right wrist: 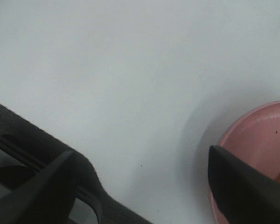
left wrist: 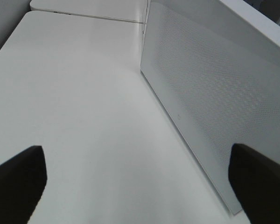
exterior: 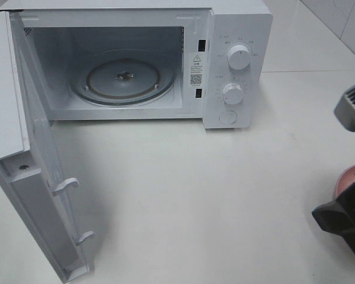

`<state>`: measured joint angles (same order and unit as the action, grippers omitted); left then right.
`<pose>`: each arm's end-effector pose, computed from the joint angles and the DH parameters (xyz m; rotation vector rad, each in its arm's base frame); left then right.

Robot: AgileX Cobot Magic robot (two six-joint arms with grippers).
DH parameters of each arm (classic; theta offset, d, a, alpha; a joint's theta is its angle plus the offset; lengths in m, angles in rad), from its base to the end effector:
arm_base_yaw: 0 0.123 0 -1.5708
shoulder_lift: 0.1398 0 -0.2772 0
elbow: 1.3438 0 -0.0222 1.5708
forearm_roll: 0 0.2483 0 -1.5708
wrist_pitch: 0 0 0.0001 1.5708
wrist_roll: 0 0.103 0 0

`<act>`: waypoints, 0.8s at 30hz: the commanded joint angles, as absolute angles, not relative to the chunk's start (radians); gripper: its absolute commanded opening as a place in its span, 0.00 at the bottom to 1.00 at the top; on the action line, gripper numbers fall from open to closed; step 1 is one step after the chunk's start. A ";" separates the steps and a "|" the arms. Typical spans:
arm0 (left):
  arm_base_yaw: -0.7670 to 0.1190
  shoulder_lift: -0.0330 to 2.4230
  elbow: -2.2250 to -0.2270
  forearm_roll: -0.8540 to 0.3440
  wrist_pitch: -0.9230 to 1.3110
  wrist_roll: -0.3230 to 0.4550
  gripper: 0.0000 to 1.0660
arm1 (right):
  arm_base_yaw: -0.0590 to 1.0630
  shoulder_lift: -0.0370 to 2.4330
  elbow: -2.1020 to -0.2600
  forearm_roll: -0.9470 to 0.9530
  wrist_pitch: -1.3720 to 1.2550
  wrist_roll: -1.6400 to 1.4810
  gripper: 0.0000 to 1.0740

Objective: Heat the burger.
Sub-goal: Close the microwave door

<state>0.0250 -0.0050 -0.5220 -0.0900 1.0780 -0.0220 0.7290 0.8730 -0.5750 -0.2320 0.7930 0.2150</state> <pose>0.0075 -0.0080 0.2756 -0.0412 2.0325 -0.1055 0.1278 0.0915 0.2429 -0.7868 2.4187 0.0947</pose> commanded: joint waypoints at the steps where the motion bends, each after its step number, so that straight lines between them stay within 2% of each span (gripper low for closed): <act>1: 0.025 -0.012 -0.518 -0.094 1.070 -0.023 0.92 | 0.725 0.819 -0.576 -0.218 0.864 0.201 0.69; 7: 0.025 -0.012 -0.518 -0.094 1.070 -0.023 0.92 | 0.725 0.672 -0.576 -0.218 1.001 0.201 0.69; 24: 0.025 -0.012 -0.518 -0.094 1.070 -0.022 0.92 | 0.725 0.511 -0.569 -0.220 1.029 0.202 0.69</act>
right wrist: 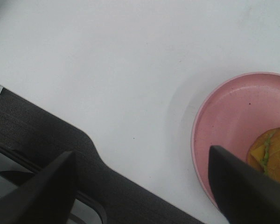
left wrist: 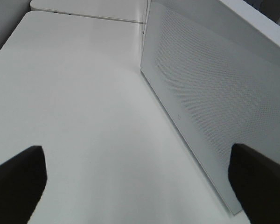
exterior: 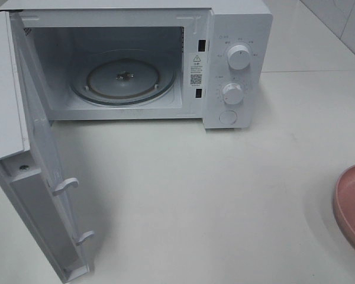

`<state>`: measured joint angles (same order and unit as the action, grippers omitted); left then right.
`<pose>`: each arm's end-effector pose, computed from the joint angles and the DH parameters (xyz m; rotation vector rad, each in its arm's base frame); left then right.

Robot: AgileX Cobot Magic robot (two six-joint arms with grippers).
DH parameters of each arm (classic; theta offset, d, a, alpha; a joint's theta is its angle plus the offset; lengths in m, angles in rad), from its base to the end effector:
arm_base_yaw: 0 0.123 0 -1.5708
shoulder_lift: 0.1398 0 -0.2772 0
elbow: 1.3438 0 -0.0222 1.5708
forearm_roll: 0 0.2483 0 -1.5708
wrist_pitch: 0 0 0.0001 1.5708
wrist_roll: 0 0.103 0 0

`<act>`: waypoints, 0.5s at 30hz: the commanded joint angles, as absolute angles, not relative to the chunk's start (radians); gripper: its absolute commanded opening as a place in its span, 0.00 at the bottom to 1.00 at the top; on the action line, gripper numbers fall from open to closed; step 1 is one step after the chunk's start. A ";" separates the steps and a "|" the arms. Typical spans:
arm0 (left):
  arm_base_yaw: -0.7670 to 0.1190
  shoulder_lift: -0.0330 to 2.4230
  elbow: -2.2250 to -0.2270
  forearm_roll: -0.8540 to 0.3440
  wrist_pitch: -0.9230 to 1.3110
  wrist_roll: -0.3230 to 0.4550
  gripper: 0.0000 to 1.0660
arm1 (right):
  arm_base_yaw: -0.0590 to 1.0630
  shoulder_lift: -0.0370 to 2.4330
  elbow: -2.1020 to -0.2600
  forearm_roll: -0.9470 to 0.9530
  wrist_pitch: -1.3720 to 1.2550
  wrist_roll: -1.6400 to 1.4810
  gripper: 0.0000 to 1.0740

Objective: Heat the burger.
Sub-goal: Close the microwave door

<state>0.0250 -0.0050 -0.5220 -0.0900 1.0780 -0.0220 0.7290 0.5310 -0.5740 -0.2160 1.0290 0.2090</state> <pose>0.0075 -0.0080 0.2756 -0.0412 2.0325 -0.1055 0.0797 0.0458 0.2709 -0.6834 2.3460 0.1406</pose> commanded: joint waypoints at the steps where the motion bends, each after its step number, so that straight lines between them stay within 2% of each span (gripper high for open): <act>1: 0.025 -0.012 -0.518 -0.094 1.070 -0.022 0.92 | 0.725 0.511 -0.569 -0.220 1.029 0.202 0.69; 9: 0.025 -0.012 -0.518 -0.094 1.070 -0.022 0.92 | 0.710 0.431 -0.553 -0.239 0.988 0.221 0.68; 14: 0.025 -0.012 -0.518 -0.094 1.070 -0.022 0.92 | 0.612 0.400 -0.500 -0.225 0.973 0.223 0.68; 15: 0.025 -0.012 -0.518 -0.094 1.070 -0.022 0.92 | 0.561 0.382 -0.501 -0.225 0.973 0.222 0.68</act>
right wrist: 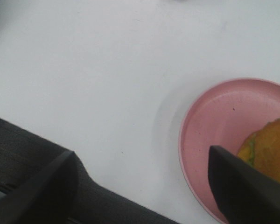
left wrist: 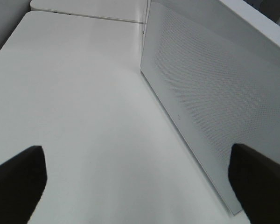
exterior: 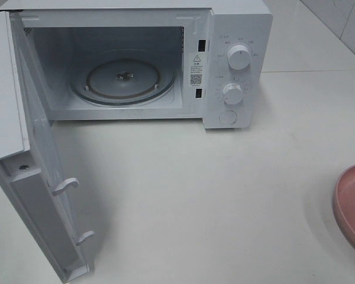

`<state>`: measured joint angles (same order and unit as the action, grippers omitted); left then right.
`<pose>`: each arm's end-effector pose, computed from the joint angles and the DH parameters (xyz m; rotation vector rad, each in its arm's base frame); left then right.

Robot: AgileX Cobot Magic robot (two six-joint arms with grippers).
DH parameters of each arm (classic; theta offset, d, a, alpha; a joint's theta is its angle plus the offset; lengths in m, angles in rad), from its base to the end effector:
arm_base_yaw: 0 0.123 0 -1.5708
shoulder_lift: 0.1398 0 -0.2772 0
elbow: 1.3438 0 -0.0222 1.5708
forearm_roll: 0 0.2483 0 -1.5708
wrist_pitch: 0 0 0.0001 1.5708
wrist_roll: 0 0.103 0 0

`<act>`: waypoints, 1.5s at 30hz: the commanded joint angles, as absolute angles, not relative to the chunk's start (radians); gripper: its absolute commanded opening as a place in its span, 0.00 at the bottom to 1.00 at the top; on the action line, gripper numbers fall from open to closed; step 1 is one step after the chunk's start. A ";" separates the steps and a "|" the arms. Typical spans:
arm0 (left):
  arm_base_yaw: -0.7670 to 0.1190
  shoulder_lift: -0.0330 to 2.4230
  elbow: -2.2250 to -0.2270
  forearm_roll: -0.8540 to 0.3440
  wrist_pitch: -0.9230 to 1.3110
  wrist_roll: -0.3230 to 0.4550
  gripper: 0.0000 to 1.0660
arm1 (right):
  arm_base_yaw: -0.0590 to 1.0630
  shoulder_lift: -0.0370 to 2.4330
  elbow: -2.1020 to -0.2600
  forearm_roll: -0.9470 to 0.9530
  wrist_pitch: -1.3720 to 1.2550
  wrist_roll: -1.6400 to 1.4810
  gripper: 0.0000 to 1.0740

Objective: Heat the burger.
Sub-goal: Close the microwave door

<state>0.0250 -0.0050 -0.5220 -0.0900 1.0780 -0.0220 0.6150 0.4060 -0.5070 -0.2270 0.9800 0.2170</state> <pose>0.0075 -0.0080 0.2756 -0.0412 2.0325 -0.1055 0.0721 0.0274 0.2639 -0.5183 2.2787 0.1295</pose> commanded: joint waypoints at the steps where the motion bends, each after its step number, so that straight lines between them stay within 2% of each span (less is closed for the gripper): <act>1: 0.025 -0.012 -0.518 -0.094 1.070 -0.022 0.92 | 0.537 0.371 -0.501 -0.225 0.973 0.219 0.68; 10: 0.025 -0.012 -0.518 -0.094 1.070 -0.022 0.92 | 0.371 0.243 -0.501 -0.224 0.971 0.204 0.68; 12: 0.025 -0.012 -0.518 -0.094 1.070 -0.022 0.92 | 0.297 0.163 -0.500 -0.221 0.971 0.204 0.68; 15: 0.025 -0.012 -0.518 -0.094 1.070 -0.022 0.92 | 0.277 0.142 -0.500 -0.221 0.971 0.204 0.68; 20: 0.025 -0.012 -0.518 -0.094 1.070 -0.022 0.92 | 0.170 0.014 -0.497 -0.188 0.965 0.144 0.68; 28: 0.025 -0.013 -0.518 -0.094 1.070 -0.023 0.92 | 0.095 -0.029 -0.494 -0.129 0.961 0.051 0.68; 45: 0.025 -0.013 -0.518 -0.094 1.070 -0.022 0.92 | 0.095 -0.029 -0.494 -0.129 0.961 0.051 0.68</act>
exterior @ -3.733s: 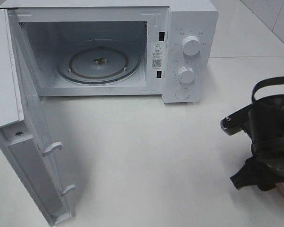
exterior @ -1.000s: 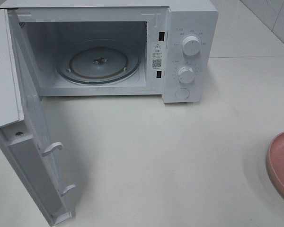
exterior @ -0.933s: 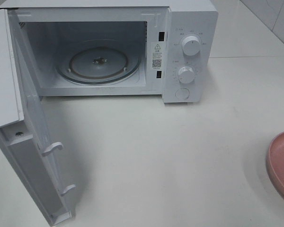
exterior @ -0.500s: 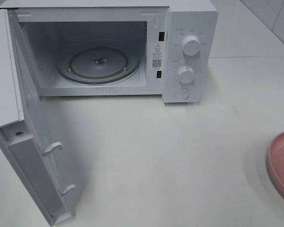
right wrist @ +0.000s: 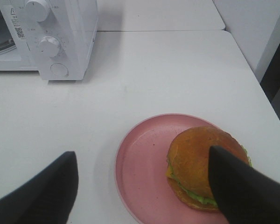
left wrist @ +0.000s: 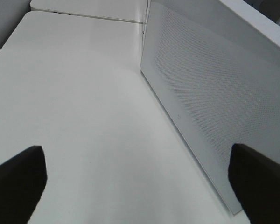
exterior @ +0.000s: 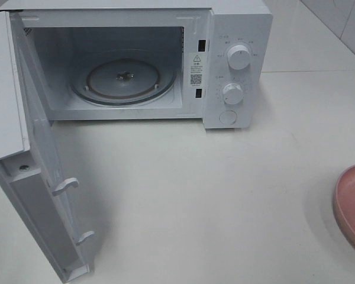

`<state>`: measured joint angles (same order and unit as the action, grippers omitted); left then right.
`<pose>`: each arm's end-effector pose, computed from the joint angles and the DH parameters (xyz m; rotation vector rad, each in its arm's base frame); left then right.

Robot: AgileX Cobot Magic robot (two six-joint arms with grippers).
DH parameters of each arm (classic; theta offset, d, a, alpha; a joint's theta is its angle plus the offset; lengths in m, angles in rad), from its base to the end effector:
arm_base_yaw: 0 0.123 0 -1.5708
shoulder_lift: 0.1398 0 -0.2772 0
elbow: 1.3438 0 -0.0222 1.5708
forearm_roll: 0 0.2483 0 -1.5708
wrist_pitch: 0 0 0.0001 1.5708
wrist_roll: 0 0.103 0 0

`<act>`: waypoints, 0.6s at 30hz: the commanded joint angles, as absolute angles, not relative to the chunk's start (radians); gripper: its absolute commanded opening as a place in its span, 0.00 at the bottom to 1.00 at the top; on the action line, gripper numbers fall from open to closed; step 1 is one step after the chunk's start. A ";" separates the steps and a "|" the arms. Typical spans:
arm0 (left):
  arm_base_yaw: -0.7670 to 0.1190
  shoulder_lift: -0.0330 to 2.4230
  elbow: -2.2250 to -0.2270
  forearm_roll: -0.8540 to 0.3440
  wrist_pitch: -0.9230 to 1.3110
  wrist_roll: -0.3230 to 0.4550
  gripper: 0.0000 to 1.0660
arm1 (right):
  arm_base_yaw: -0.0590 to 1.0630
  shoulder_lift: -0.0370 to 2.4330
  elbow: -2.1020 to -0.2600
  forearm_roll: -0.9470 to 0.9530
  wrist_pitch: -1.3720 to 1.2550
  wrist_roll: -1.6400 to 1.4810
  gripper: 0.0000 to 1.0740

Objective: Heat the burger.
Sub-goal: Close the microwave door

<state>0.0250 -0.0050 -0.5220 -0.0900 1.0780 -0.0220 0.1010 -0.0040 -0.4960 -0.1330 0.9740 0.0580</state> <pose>0.0075 -0.0080 0.2756 -0.0412 2.0325 -0.1055 0.0158 -0.0098 0.2783 -0.0427 1.9509 -0.0519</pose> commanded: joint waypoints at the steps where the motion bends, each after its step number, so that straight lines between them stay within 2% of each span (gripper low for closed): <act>1: 0.025 -0.013 -0.518 -0.094 1.070 -0.022 0.92 | 0.095 -0.029 -0.494 -0.129 0.961 0.051 0.68; 18: 0.025 -0.013 -0.518 -0.094 1.070 -0.022 0.92 | 0.095 -0.029 -0.494 -0.129 0.961 0.053 0.68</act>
